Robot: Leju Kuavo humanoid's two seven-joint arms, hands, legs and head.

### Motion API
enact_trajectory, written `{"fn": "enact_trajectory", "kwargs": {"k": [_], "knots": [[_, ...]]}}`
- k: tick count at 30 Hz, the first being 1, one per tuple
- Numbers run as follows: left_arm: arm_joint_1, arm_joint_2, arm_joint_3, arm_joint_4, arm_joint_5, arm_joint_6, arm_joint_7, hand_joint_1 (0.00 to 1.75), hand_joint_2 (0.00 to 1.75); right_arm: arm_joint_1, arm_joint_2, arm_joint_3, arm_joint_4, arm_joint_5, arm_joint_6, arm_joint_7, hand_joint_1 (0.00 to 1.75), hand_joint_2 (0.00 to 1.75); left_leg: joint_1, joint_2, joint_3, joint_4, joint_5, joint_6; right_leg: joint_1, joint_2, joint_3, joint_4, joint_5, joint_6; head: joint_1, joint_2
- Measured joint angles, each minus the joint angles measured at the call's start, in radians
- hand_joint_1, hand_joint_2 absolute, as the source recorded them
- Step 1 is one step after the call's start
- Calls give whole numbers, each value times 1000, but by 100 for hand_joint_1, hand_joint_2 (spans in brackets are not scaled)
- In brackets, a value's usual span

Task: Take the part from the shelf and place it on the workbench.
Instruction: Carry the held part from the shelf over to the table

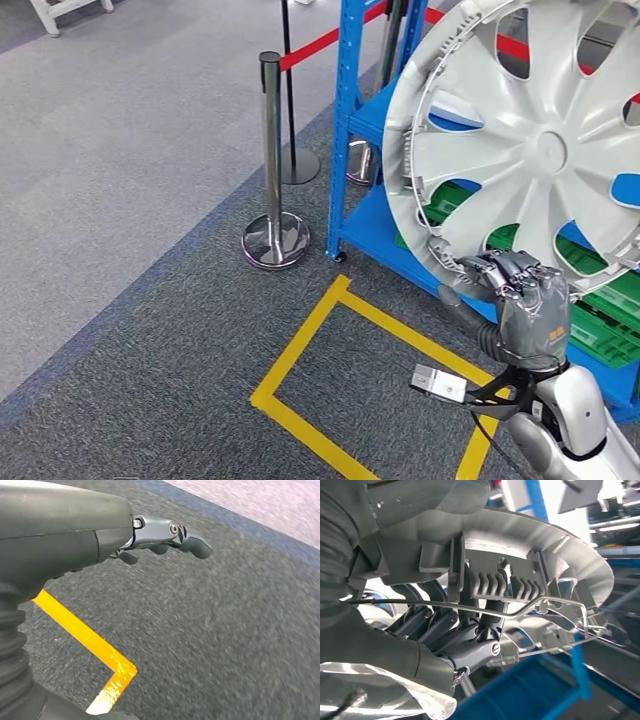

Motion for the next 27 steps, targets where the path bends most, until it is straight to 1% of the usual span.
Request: {"fn": "enact_trajectory", "kwargs": {"k": [1, 2, 3, 4, 5, 6, 7, 8, 9, 10, 11, 12, 13, 14, 15, 16, 17, 18, 19, 20, 21, 22, 23, 24, 25, 26, 27], "knots": [[0, 0, -3, 0, -4, 1, 4, 0, 175, 6, -3, -1, -4, 1, -1, 2, 175, 175, 2, -10, 2, -3, 2, 6, -1, 32, -23, 47, -28, 1, 3, 0], [-1, 0, -6, 0, -10, 2, 8, 0, 175, 14, -6, -1, -6, 2, -3, 5, 175, 175, 0, -21, 1, -4, 3, 10, 0, 58, -55, 114, -61, -1, 4, 0], [-1, 0, -9, 0, -16, 2, 12, 0, 175, 21, -8, -2, -8, 3, -5, 7, 175, 175, -2, -34, 0, -3, 3, 12, 1, 71, -92, 187, -89, -2, 6, 0], [0, -1, -12, 0, -22, 2, 16, 0, 175, 29, -9, -2, -8, 3, -6, 8, 175, 175, -5, -46, -1, -2, 3, 13, 3, 76, -122, 241, -103, -4, 6, 0], [1, -1, -15, 0, -28, 3, 19, 0, 175, 36, -10, -3, -9, 3, -8, 8, 175, 175, -7, -60, -1, -1, 3, 14, 4, 78, -137, 261, -96, -6, 6, 0], [3, -1, -18, 0, -33, 3, 23, 0, 175, 43, -10, -3, -11, 4, -8, 9, 175, 175, -8, -74, -1, 1, 3, 14, 5, 79, -131, 236, -69, -8, 6, 0], [3, -1, -22, 0, -38, 4, 25, 0, 175, 50, -10, -4, -13, 4, -10, 10, 175, 175, -8, -88, -1, 4, 3, 13, 5, 87, -105, 175, -27, -11, 6, 0], [4, -1, -26, 0, -43, 4, 26, 0, 175, 55, -10, -6, -16, 4, -11, 11, 175, 175, -8, -101, -2, 7, 3, 12, 3, 110, -74, 106, 4, -13, 6, 0], [3, 0, -29, 0, -47, 4, 27, 0, 175, 61, -11, -8, -19, 4, -13, 11, 175, 175, -9, -114, -5, 12, 2, 9, 0, 133, -46, 45, 26, -14, 5, 0], [4, 1, -32, 0, -52, 5, 29, 0, 175, 66, -11, -9, -21, 5, -17, 11, 175, 175, -9, -126, -10, 15, 3, 5, -1, 151, -27, 7, 35, -15, 5, 0], [5, 2, -35, 0, -56, 6, 31, 0, 175, 72, -11, -10, -23, 7, -22, 11, 175, 175, -7, -138, -15, 16, 5, 0, 0, 161, -19, -6, 32, -17, 5, 0], [8, 4, -37, 0, -58, 7, 35, 0, 175, 77, -11, -10, -24, 9, -28, 10, 175, 175, -6, -149, -19, 16, 9, -6, 2, 153, -16, -9, 34, -19, 5, 0], [11, 8, -38, 0, -60, 8, 40, 0, 175, 80, -11, -11, -25, 10, -32, 10, 175, 175, -4, -157, -22, 16, 10, -12, 1, 141, -15, -10, 36, -24, 5, 0], [15, 11, -39, 0, -61, 10, 45, 0, 175, 83, -11, -11, -25, 12, -36, 10, 175, 175, -5, -145, -25, 23, 6, -17, 0, 128, -12, -13, 38, -30, 4, 0], [17, 15, -39, 0, -64, 11, 52, 0, 175, 88, -11, -11, -26, 14, -40, 10, 175, 175, -7, -120, -34, 44, -9, -22, -1, 114, -9, -15, 39, -36, 0, 0], [17, 19, -40, 0, -65, 12, 58, 0, 175, 95, -11, -12, -28, 15, -44, 11, 175, 175, -8, -88, -52, 84, -34, -27, -2, 98, -6, -18, 39, -41, -3, 0], [17, 21, -41, 0, -67, 13, 64, 0, 175, 102, -11, -14, -30, 16, -47, 12, 175, 175, -8, -55, -78, 142, -66, -32, 0, 84, -4, -18, 38, -44, -6, 0], [17, 24, -42, 0, -69, 13, 72, 0, 175, 109, -10, -15, -32, 18, -51, 12, 175, 175, -5, -38, -109, 210, -97, -37, 1, 68, -4, -18, 36, -47, -7, 0], [18, 26, -43, 0, -71, 13, 80, 0, 175, 116, -11, -16, -33, 19, -53, 12, 175, 175, -1, -30, -133, 266, -118, -40, 2, 53, -3, -18, 35, -47, -7, 0], [20, 28, -44, 0, -74, 13, 87, 0, 175, 122, -10, -17, -34, 21, -54, 12, 175, 175, 2, -27, -144, 293, -122, -42, 3, 39, -2, -18, 34, -47, -7, 0], [23, 31, -45, 0, -76, 13, 95, 0, 175, 127, -10, -18, -36, 23, -56, 13, 175, 175, 3, -24, -136, 281, -107, -42, 3, 25, 0, -17, 32, -47, -7, 0], [25, 33, -46, 0, -78, 13, 101, 0, 175, 133, -10, -18, -38, 24, -57, 13, 175, 175, 4, -17, -109, 232, -77, -41, 3, 12, 3, -17, 30, -45, -7, 0], [27, 36, -46, 0, -80, 13, 104, 0, 175, 137, -10, -19, -41, 24, -57, 14, 175, 175, 2, -1, -71, 160, -44, -37, 4, -1, 7, -18, 26, -44, -7, 0], [27, 38, -47, 0, -82, 13, 107, 0, 175, 140, -10, -19, -43, 25, -58, 15, 175, 175, -3, 21, -36, 94, -23, -31, 6, -13, 11, -17, 23, -40, -7, 0], [27, 39, -47, 0, -84, 13, 110, 0, 175, 143, -10, -20, -46, 25, -59, 15, 175, 175, -8, 38, -12, 47, -11, -25, 8, -24, 14, -17, 19, -35, -6, 0], [27, 40, -48, 0, -85, 13, 114, 0, 175, 144, -10, -20, -47, 26, -60, 15, 175, 175, -14, 48, -2, 24, -11, -19, 10, -34, 16, -17, 16, -30, -6, 0], [28, 40, -48, 0, -87, 13, 116, 0, 175, 145, -10, -20, -49, 27, -61, 14, 175, 175, -18, 45, -2, 20, -15, -14, 11, -45, 18, -19, 15, -25, -6, 0]]}}
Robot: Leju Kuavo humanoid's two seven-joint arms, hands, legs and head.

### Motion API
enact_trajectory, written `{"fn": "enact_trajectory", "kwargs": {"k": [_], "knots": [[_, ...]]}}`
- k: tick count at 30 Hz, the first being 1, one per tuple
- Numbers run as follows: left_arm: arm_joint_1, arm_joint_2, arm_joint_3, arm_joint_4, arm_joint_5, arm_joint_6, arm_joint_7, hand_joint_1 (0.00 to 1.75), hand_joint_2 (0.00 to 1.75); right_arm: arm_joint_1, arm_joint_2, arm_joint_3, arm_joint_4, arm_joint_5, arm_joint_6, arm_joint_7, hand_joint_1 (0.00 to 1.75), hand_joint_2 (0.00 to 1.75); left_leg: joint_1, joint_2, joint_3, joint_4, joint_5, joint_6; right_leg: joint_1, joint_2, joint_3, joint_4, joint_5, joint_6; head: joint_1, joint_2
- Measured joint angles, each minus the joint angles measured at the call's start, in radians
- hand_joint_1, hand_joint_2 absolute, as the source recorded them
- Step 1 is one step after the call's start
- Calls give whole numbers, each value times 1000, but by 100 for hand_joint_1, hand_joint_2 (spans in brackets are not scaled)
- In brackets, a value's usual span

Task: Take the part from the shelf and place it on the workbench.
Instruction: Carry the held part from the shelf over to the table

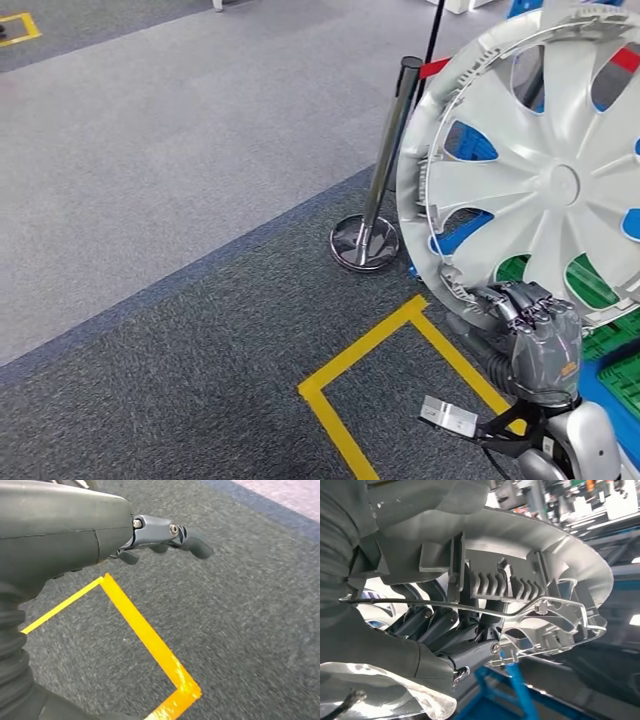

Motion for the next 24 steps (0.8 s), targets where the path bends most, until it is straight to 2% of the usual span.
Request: {"fn": "enact_trajectory", "kwargs": {"k": [1, 2, 3, 4, 5, 6, 7, 8, 9, 10, 11, 12, 13, 14, 15, 16, 17, 18, 19, 20, 21, 22, 23, 24], "knots": [[2, 0, 0, 0, -1, 0, 2, 0, 175, 0, 0, 0, -1, 1, -1, -1, 175, 175, 1, -12, -1, -3, 2, 6, 0, -10, 4, -3, -1, 5, 0, 0], [5, 0, 0, 0, -1, 0, 2, 0, 175, 0, 0, 1, -2, 2, -1, -1, 175, 175, 2, -22, 0, -8, 4, 11, -2, -4, 5, -2, -6, 10, 0, 0], [7, -1, -1, 0, -1, 0, 3, 0, 175, -1, 0, 1, -4, 2, -2, -2, 175, 175, 5, -33, 3, -14, 7, 17, -4, 18, 0, 10, -18, 14, 2, 0], [7, -1, -1, 0, -1, 0, 3, 0, 175, 0, 0, 1, -6, 2, -2, -2, 175, 175, 9, -44, 5, -19, 10, 22, -5, 50, -16, 45, -40, 16, 5, 0], [6, -2, -2, 0, -1, 0, 4, 0, 175, 0, 0, 1, -8, 2, -3, -3, 175, 175, 10, -54, 6, -22, 12, 26, -6, 86, -46, 102, -70, 17, 9, 0], [5, -2, -2, 0, -1, -1, 4, 0, 175, 0, 0, 1, -8, 1, -4, -4, 175, 175, 10, -66, 6, -22, 13, 29, -6, 109, -83, 174, -101, 18, 11, 0], [4, -1, -3, 0, -1, -2, 5, 0, 175, 1, 0, 2, -9, 2, -4, -6, 175, 175, 10, -79, 6, -21, 13, 30, -6, 118, -121, 242, -122, 18, 13, 0], [3, -1, -3, 0, -1, -2, 5, 0, 175, 1, 0, 3, -9, 2, -4, -7, 175, 175, 9, -93, 7, -20, 13, 31, -6, 121, -148, 282, -124, 18, 13, 0], [3, -2, -3, 0, -1, -3, 5, 0, 175, 1, 0, 3, -9, 3, -3, -8, 175, 175, 8, -107, 8, -19, 12, 31, -6, 122, -157, 282, -105, 18, 13, 0], [3, -2, -4, 0, -1, -3, 5, 0, 175, 1, 0, 4, -9, 3, -3, -8, 175, 175, 9, -122, 9, -17, 11, 30, -7, 125, -145, 241, -68, 18, 13, 0], [3, -2, -4, 0, -1, -3, 5, 0, 175, 0, 0, 4, -9, 3, -3, -8, 175, 175, 10, -138, 10, -14, 10, 28, -9, 138, -119, 171, -23, 17, 14, 0], [2, -2, -5, 0, -1, -3, 5, 0, 175, 0, 0, 4, -9, 3, -3, -8, 175, 175, 9, -152, 9, -11, 8, 25, -12, 162, -90, 103, 7, 17, 13, 0], [2, -2, -6, 0, -1, -4, 5, 0, 175, 0, 0, 4, -10, 2, -3, -8, 175, 175, 10, -165, 6, -6, 7, 20, -14, 183, -66, 51, 25, 16, 13, 0], [1, -1, -6, 0, -1, -4, 6, 0, 175, 0, 0, 3, -10, 2, -3, -8, 175, 175, 10, -178, 1, -4, 8, 15, -15, 198, -51, 23, 29, 14, 13, 0], [2, -1, -6, 0, -2, -5, 8, 0, 175, -1, 0, 4, -11, 1, -3, -8, 175, 175, 11, -190, -4, -2, 10, 9, -14, 202, -46, 17, 25, 11, 12, 0], [4, 0, -6, 0, -2, -5, 12, 0, 175, -1, 0, 3, -12, 0, -3, -8, 175, 175, 14, -202, -7, -3, 12, 3, -13, 191, -43, 15, 27, 6, 12, 0], [7, 1, -6, 0, -3, -6, 16, 0, 175, -2, 0, 4, -13, -1, -3, -7, 175, 175, 15, -199, -10, 0, 12, -2, -13, 178, -41, 13, 29, 1, 12, 0], [8, 1, -6, 0, -4, -6, 20, 0, 175, -2, 0, 4, -14, -2, -3, -6, 175, 175, 14, -180, -15, 11, 4, -7, -13, 165, -38, 11, 30, -6, 11, 0], [9, 1, -6, 0, -6, -6, 23, 0, 175, -2, 0, 4, -15, -2, -3, -6, 175, 175, 12, -150, -28, 40, -14, -12, -13, 151, -36, 9, 31, -11, 9, 0], [8, 1, -7, 0, -8, -7, 24, 0, 175, -2, 0, 3, -17, -2, -3, -6, 175, 175, 12, -113, -51, 91, -43, -17, -12, 137, -34, 8, 30, -16, 7, 0], [6, 1, -7, 0, -10, -8, 27, 0, 175, -1, 0, 3, -18, -2, -3, -6, 175, 175, 13, -88, -83, 159, -77, -21, -10, 122, -32, 8, 28, -20, 5, 0], [5, 1, -8, 0, -11, -10, 33, 0, 175, -1, 0, 4, -18, -2, -3, -6, 175, 175, 16, -77, -114, 228, -106, -24, -8, 107, -31, 8, 26, -22, 5, 0], [4, 1, -8, 0, -12, -13, 42, 0, 175, -1, 0, 4, -18, -1, -3, -7, 175, 175, 19, -72, -137, 277, -121, -25, -7, 92, -30, 8, 24, -23, 6, 0], [5, 1, -7, 0, -11, -20, 60, 0, 175, -2, 0, 4, -18, -1, -3, -7, 175, 175, 20, -71, -142, 289, -115, -26, -7, 77, -28, 8, 22, -22, 5, 0]]}}
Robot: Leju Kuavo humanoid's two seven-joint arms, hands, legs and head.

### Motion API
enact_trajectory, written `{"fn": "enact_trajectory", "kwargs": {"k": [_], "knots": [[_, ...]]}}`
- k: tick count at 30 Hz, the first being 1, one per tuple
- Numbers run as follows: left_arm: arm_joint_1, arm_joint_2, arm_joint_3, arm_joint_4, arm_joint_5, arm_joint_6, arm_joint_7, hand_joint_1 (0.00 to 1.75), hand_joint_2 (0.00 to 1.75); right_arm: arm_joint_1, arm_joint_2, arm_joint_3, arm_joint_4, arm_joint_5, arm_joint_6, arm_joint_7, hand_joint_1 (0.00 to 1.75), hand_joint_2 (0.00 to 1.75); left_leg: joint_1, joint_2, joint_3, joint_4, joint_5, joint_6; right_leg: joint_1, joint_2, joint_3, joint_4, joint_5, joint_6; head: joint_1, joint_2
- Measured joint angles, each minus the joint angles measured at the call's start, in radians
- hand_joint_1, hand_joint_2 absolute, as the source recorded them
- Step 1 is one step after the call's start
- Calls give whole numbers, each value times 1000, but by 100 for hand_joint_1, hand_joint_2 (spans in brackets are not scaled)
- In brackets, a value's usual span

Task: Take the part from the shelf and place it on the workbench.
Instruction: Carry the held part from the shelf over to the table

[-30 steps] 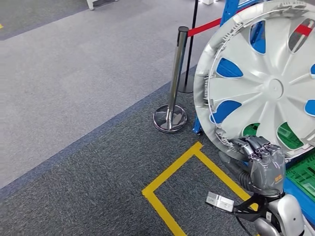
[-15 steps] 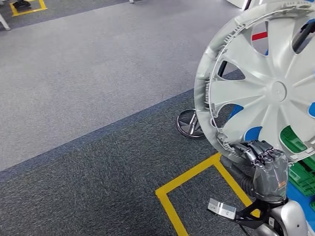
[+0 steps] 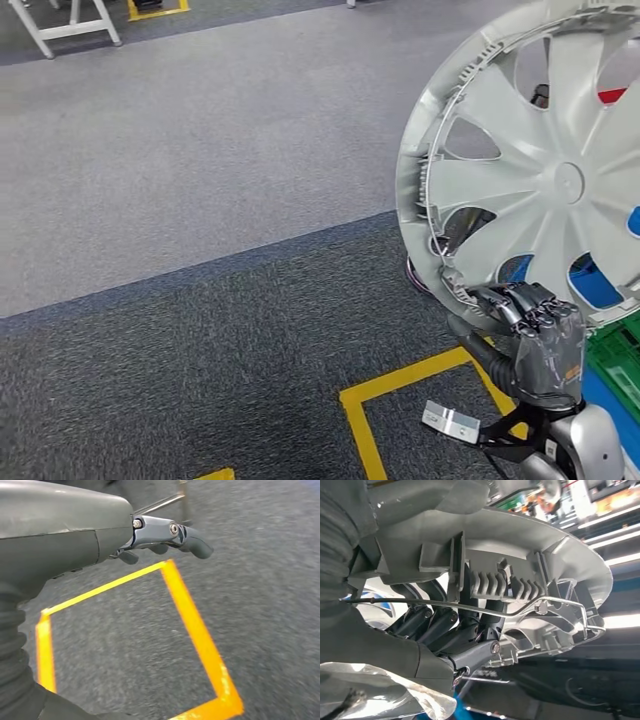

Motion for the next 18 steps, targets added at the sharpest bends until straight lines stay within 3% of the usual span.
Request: {"fn": "enact_trajectory", "kwargs": {"k": [1, 2, 4, 6, 8, 10, 12, 14, 15, 16, 18], "knots": [[1, 0, 1, 0, 3, -10, 27, 0, 175, -2, 0, 1, 0, 0, 1, 0, 175, 175, 1, 3, 16, -29, 24, 1, 0, -14, 3, 0, -2, 1, 0, 0], [1, 0, 2, 0, 9, -22, 60, 0, 175, -7, 0, 2, 0, 1, 3, 1, 175, 175, 0, 15, 49, -93, 60, 3, 0, -26, 7, 0, -5, 2, 0, 0], [-4, 0, 10, 0, 28, -54, 140, 0, 175, -28, 0, 7, 3, 4, 11, 2, 175, 175, -9, 66, 116, -227, 107, 13, 3, -47, 13, 0, -11, 8, 0, 0], [-10, 0, 26, 0, 51, -85, 210, 0, 175, -62, 2, 18, 10, 8, 25, 1, 175, 175, -20, 94, 137, -281, 114, 25, 8, -67, 16, 0, -16, 17, 1, 0], [-13, 0, 44, 0, 71, -113, 258, 0, 175, -101, 3, 33, 22, 9, 39, 1, 175, 175, -21, 73, 134, -288, 117, 37, 8, -82, 19, -2, -20, 28, 1, 0], [-16, -2, 62, 0, 88, -138, 290, 0, 175, -138, 5, 50, 36, 7, 52, 3, 175, 175, -16, 48, 137, -296, 122, 50, 2, -41, 8, 24, -43, 36, 4, 0], [-21, -3, 79, 0, 100, -154, 320, 0, 175, -167, 6, 66, 52, 3, 61, 6, 175, 175, -13, 21, 139, -300, 125, 59, 0, 22, -46, 133, -99, 40, 9, 0], [-25, -3, 94, 0, 107, -161, 349, 0, 175, -190, 8, 82, 69, -1, 67, 8, 175, 175, -14, -9, 139, -300, 125, 62, 1, 42, -116, 261, -143, 41, 12, 0], [-25, -3, 101, 0, 110, -162, 360, 0, 175, -200, 10, 91, 77, -3, 70, 8, 175, 175, -15, -24, 140, -300, 125, 62, 1, 43, -135, 285, -137, 40, 12, 0], [-25, -3, 107, 0, 112, -162, 370, 0, 175, -210, 10, 99, 84, -4, 72, 9, 175, 175, -15, -40, 142, -299, 125, 62, 1, 45, -135, 268, -110, 39, 12, 0], [-25, -4, 119, -1, 116, -162, 383, 0, 175, -228, 11, 113, 96, -7, 76, 14, 175, 175, -14, -72, 147, -298, 124, 60, -2, 69, -87, 143, -28, 35, 12, 0]]}}
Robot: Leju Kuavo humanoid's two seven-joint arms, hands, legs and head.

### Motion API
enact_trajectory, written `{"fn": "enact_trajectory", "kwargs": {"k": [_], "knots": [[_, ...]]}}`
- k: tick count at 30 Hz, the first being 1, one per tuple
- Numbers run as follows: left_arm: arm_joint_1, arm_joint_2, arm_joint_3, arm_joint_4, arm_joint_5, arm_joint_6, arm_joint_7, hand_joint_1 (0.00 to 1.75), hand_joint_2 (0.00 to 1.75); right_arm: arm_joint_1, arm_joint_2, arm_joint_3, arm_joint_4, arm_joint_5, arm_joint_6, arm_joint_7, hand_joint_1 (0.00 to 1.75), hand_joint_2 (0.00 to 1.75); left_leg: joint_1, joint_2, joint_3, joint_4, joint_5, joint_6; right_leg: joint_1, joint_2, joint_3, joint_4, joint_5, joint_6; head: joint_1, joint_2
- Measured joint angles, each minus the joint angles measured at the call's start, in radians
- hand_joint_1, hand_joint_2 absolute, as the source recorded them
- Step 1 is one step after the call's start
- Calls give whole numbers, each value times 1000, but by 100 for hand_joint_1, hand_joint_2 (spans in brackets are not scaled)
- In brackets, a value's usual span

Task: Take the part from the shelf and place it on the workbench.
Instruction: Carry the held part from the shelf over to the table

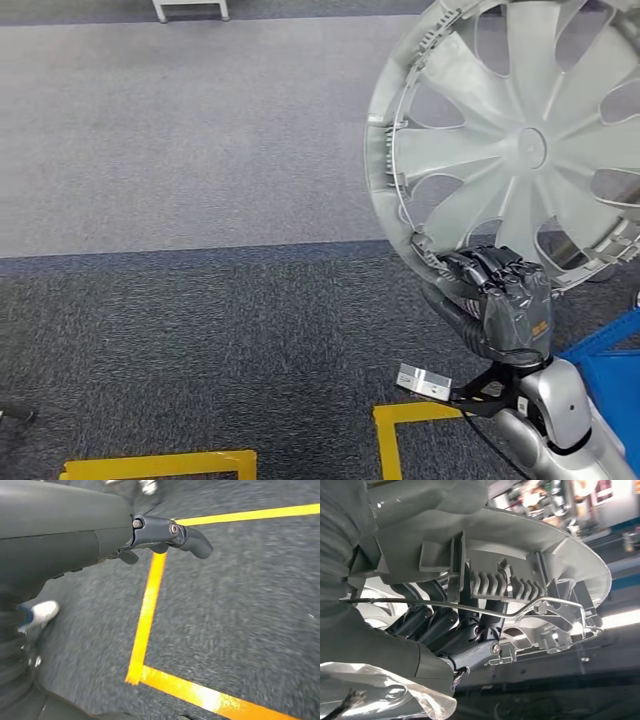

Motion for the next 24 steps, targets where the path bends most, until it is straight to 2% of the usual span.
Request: {"fn": "enact_trajectory", "kwargs": {"k": [1, 2, 3, 5, 6, 8, 9, 10, 11, 12, 13, 14, 15, 16, 18, 19, 20, 21, 22, 23, 24], "knots": [[-1, 0, 4, 0, -1, -1, 4, 0, 175, -8, 0, 6, 4, -1, 1, 2, 175, 175, 0, -14, 0, 3, -1, -3, -3, 22, 27, -64, 28, -2, -2, 0], [-1, -1, 7, -1, -6, -4, 6, 0, 175, -16, 1, 10, 8, -2, 2, 4, 175, 175, 0, -27, -4, 6, 0, -8, -4, 40, 48, -108, 42, -3, -2, 0], [0, -1, 9, -2, -14, -9, 8, 0, 175, -23, 1, 15, 11, -2, 3, 5, 175, 175, 2, -39, -10, 8, 1, -13, -4, 51, 58, -127, 41, -4, -3, 0], [4, 0, 9, -3, -30, -31, 11, 0, 175, -36, 2, 22, 18, -3, 4, 7, 175, 175, 7, -63, -20, 8, 6, -26, -1, 37, 67, -137, 38, -9, -4, 0], [7, 0, 9, -4, -34, -43, 14, 0, 175, -42, 2, 26, 22, -3, 4, 8, 175, 175, 7, -58, -22, 12, 3, -31, -2, 25, 71, -141, 40, -13, -5, 0], [7, -1, 9, -4, -36, -65, 21, 0, 175, -52, 5, 32, 29, -6, 4, 11, 175, 175, 4, -9, -45, 63, -27, -42, -3, -4, 82, -151, 41, -23, -11, 0], [5, -2, 9, -5, -35, -72, 24, 0, 175, -55, 6, 34, 33, -6, 4, 12, 175, 175, 5, 27, -71, 118, -54, -46, 0, -19, 87, -153, 40, -28, -14, 0], [4, -2, 9, -5, -35, -75, 26, 0, 175, -56, 7, 36, 36, -7, 4, 12, 175, 175, 7, 51, -104, 185, -81, -51, 2, -34, 89, -153, 37, -32, -16, 0], [3, -3, 9, -5, -35, -78, 26, 0, 175, -57, 8, 38, 40, -7, 4, 11, 175, 175, 10, 63, -135, 243, -100, -54, 4, -49, 91, -153, 35, -34, -16, 0], [3, -3, 9, -5, -35, -79, 26, 0, 175, -58, 9, 41, 44, -6, 4, 10, 175, 175, 13, 68, -153, 276, -103, -56, 5, -65, 94, -153, 32, -35, -17, 0], [4, -3, 9, -5, -35, -80, 27, 0, 175, -60, 10, 44, 47, -6, 4, 10, 175, 175, 15, 71, -153, 272, -87, -58, 5, -78, 97, -153, 28, -35, -17, 0], [5, -3, 9, -5, -35, -82, 27, 0, 175, -62, 11, 48, 50, -7, 4, 10, 175, 175, 17, 77, -133, 229, -55, -58, 5, -91, 102, -153, 25, -34, -17, 0], [6, -3, 9, -5, -36, -85, 29, 0, 175, -64, 12, 51, 52, -7, 4, 11, 175, 175, 17, 93, -101, 163, -19, -57, 5, -104, 108, -153, 20, -32, -17, 0], [6, -3, 9, -5, -39, -90, 31, 0, 175, -66, 12, 53, 54, -7, 3, 12, 175, 175, 12, 115, -69, 99, 5, -56, 8, -115, 113, -152, 15, -28, -17, 0], [3, -4, 9, -5, -50, -101, 36, 0, 175, -69, 13, 57, 57, -7, 3, 13, 175, 175, 2, 148, -34, 24, 18, -45, 12, -136, 118, -151, 5, -16, -16, 0], [3, -5, 9, -6, -56, -106, 38, 0, 175, -71, 13, 59, 58, -7, 2, 13, 175, 175, -3, 148, -32, 18, 11, -40, 14, -147, 120, -152, 2, -11, -15, 0], [4, -5, 8, -6, -61, -109, 39, 0, 175, -73, 13, 61, 59, -7, 2, 13, 175, 175, -3, 138, -33, 15, 10, -32, 13, -158, 124, -154, -1, -6, -14, 0], [7, -6, 8, -6, -66, -110, 41, 0, 175, -75, 13, 63, 60, -6, 2, 13, 175, 175, -2, 126, -31, 12, 10, -27, 11, -158, 126, -153, -6, -1, -13, 0], [9, -7, 8, -7, -70, -111, 41, 0, 175, -77, 14, 64, 61, -6, 1, 13, 175, 175, 0, 115, -28, 9, 10, -20, 9, -139, 122, -140, -18, 3, -12, 0], [9, -8, 7, -8, -73, -111, 41, 0, 175, -77, 14, 64, 62, -6, 1, 13, 175, 175, 3, 103, -25, 6, 11, -13, 7, -110, 107, -108, -38, 5, -10, 0], [9, -8, 6, -9, -75, -111, 41, 0, 175, -78, 14, 64, 63, -6, 0, 14, 175, 175, 6, 91, -23, 4, 11, -8, 5, -74, 77, -52, -66, 6, -6, 0]]}}
